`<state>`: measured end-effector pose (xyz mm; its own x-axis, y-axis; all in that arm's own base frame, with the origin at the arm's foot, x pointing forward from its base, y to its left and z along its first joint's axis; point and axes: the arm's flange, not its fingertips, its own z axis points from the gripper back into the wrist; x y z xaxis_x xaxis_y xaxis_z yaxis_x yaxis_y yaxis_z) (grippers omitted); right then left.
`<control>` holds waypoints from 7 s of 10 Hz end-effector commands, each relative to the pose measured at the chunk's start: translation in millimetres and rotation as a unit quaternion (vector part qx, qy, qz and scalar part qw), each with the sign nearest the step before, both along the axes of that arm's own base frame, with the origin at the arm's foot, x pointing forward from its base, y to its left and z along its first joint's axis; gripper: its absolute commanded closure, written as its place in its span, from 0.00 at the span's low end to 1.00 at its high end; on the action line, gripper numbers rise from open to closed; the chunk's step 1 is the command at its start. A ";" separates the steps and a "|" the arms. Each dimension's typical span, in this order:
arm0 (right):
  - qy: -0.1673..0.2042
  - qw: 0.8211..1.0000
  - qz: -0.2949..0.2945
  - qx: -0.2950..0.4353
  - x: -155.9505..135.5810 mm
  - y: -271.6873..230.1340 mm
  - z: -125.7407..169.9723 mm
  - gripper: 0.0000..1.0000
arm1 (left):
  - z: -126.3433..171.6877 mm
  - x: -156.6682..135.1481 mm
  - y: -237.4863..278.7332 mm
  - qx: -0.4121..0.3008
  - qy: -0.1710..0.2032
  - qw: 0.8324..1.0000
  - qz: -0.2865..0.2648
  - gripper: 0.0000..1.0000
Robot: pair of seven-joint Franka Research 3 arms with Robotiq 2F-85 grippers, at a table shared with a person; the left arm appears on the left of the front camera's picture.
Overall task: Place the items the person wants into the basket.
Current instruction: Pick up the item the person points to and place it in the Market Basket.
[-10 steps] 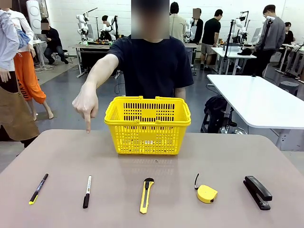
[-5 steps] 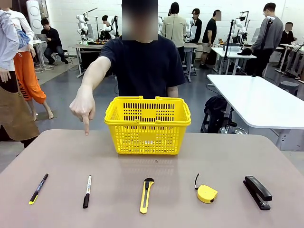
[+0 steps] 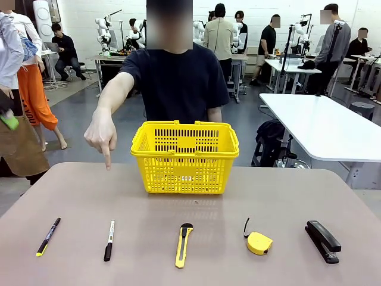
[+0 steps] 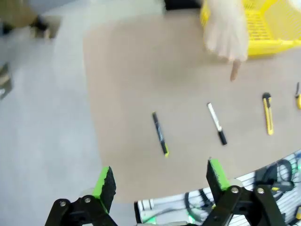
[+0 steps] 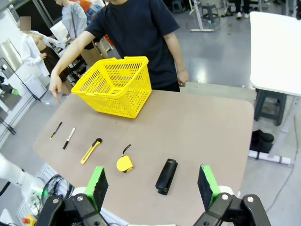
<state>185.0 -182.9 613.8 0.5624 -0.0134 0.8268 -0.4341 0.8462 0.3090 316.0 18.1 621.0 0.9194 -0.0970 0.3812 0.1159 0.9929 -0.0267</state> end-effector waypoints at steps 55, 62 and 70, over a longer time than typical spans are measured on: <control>0.003 1.000 0.002 0.000 3.1 0.9 -2.0 0.00 | -180.9 34.3 -213.4 0.048 0.228 0.972 0.034 1.00; 0.003 1.000 0.002 0.000 3.1 0.9 -2.0 0.00 | -64.5 -4.0 -216.7 0.025 0.174 0.984 0.017 1.00; 0.003 1.000 0.002 0.000 3.1 0.9 -2.0 0.00 | -7.8 75.4 -276.4 0.229 0.109 0.925 -0.283 0.88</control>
<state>185.5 -183.1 613.2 0.5640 -0.0139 0.8256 -0.4336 0.8460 0.3104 347.6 -238.9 588.7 0.8982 -0.4369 0.0483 0.4227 0.8886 0.1781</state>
